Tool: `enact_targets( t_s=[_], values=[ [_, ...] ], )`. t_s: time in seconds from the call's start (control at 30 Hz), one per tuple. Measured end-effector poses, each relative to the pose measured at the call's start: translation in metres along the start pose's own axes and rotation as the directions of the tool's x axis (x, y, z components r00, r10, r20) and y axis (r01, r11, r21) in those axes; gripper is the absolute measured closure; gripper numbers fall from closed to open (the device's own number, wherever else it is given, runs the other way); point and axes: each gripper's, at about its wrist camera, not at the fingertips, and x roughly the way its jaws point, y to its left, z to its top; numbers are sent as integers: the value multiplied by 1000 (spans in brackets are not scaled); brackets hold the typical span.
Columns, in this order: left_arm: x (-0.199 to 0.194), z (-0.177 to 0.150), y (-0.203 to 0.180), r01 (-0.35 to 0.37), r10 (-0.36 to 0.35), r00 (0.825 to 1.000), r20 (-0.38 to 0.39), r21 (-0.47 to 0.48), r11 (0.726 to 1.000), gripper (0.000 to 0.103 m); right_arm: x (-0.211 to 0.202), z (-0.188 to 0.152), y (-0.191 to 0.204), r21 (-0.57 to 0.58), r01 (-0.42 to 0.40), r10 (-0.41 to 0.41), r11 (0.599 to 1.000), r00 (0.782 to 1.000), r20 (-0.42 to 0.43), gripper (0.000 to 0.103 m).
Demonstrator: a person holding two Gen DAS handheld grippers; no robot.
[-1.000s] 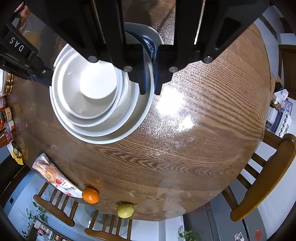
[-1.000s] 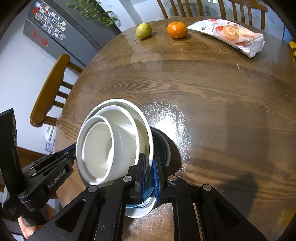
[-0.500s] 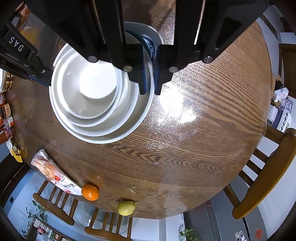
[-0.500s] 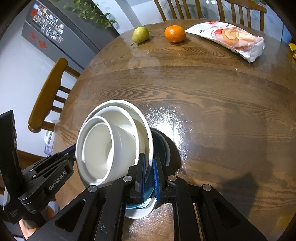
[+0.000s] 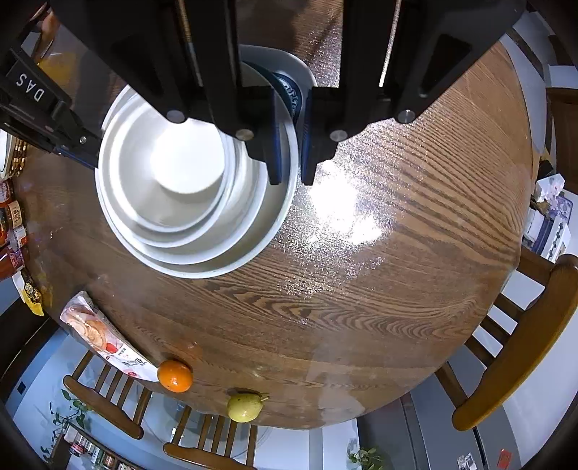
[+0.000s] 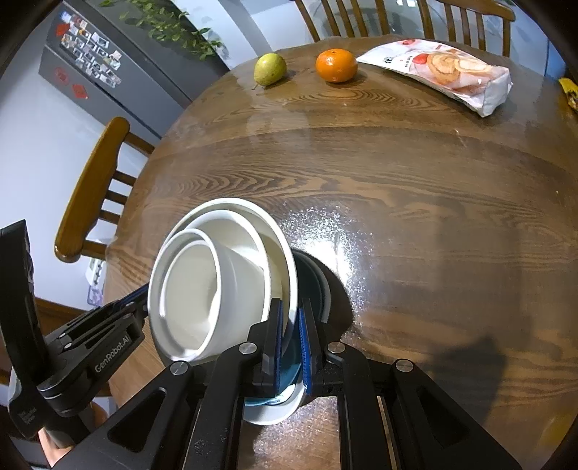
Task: Organize plates and bowls
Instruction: 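Open both tools to release the large bowl's rim, then pull both tools back from the stacked dishes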
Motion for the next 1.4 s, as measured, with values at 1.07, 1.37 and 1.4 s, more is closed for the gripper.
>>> enact_targets(
  t_s=[1.07,1.37,1.4],
  values=[
    [-20,-3,6,-39,38,996,85,7,999,54,-16,-3,5,-27,34,-33,999,998,46,91],
    [-29,-4,5,-31,30,993,112,7,999,52,-26,-5,12,-44,14,-11,999,997,73,91],
    [-30,-5,5,-33,31,993,114,8,999,51,-27,-5,13,-48,12,-8,999,997,77,91]
  ],
)
